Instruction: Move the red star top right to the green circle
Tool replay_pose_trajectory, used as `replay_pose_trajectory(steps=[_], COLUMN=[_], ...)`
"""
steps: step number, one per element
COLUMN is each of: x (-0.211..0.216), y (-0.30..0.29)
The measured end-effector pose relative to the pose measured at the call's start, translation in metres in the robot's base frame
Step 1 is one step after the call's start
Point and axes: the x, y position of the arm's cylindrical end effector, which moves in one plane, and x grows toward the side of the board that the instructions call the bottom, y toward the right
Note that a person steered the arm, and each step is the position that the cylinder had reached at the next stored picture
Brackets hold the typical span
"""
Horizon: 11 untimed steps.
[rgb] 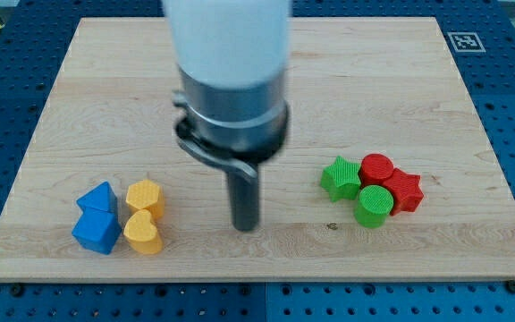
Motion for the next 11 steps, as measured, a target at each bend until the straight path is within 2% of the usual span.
replay_pose_trajectory(steps=[1,2,3,4,5,6,8,9,10,11], x=[-0.002,-0.021,-0.028,0.002,-0.009,-0.053,-0.118,-0.121,-0.085,-0.075], y=[0.078,0.156,0.191,0.195,0.227,0.246,0.246,0.248,0.248,0.231])
